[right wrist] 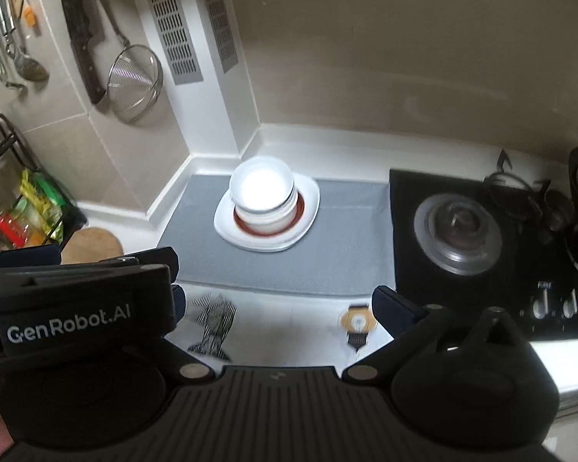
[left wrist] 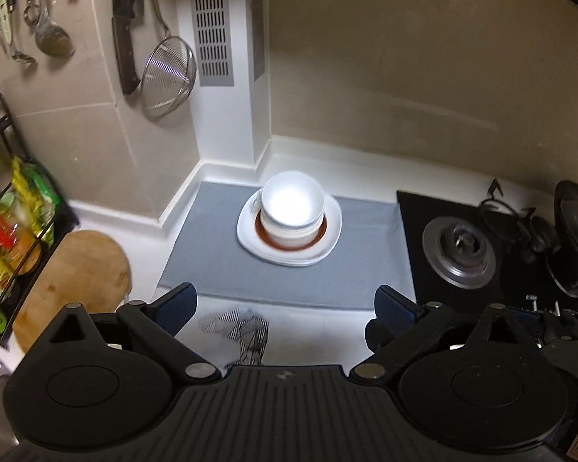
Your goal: Organize plates and bowls
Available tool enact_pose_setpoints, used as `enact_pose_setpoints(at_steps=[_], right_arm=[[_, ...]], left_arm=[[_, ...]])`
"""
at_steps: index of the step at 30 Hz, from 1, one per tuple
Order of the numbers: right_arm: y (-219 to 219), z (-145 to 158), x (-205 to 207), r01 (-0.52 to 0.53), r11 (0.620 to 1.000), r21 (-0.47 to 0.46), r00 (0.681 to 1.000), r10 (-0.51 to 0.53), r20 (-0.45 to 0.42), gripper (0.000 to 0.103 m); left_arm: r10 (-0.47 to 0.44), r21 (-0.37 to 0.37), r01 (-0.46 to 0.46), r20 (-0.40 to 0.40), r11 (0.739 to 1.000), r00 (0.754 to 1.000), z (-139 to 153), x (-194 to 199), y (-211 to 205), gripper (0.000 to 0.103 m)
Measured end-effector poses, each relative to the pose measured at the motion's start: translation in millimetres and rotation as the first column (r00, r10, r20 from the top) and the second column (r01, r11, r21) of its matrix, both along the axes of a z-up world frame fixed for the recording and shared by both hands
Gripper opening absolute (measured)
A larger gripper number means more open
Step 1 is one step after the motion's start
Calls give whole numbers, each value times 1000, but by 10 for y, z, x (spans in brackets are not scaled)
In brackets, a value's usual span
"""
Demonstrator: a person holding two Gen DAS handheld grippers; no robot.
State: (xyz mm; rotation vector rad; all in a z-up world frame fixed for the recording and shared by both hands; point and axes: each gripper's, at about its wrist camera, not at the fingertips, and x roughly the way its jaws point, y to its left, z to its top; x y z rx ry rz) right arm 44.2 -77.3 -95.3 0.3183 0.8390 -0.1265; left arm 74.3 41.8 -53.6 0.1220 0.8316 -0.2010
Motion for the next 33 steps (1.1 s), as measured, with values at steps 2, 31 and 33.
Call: enact_pose_setpoints(at_steps=[2,31,33], right_arm=[[13,-12,-76,-3,1000,-3,1000,3,6,103],[-55,49,-341,17,1000,-10,999,-16,42,103],[-51,37,-340,18,1000,-4,999,-18,43,103]], left_arm=[[0,13,0,1,1000,1000,1,-76,-7,99],[-11,32,10,40,999,999,79,-325,-49,100],[-12,38,10,41,999,999,77,-331,-50,100]])
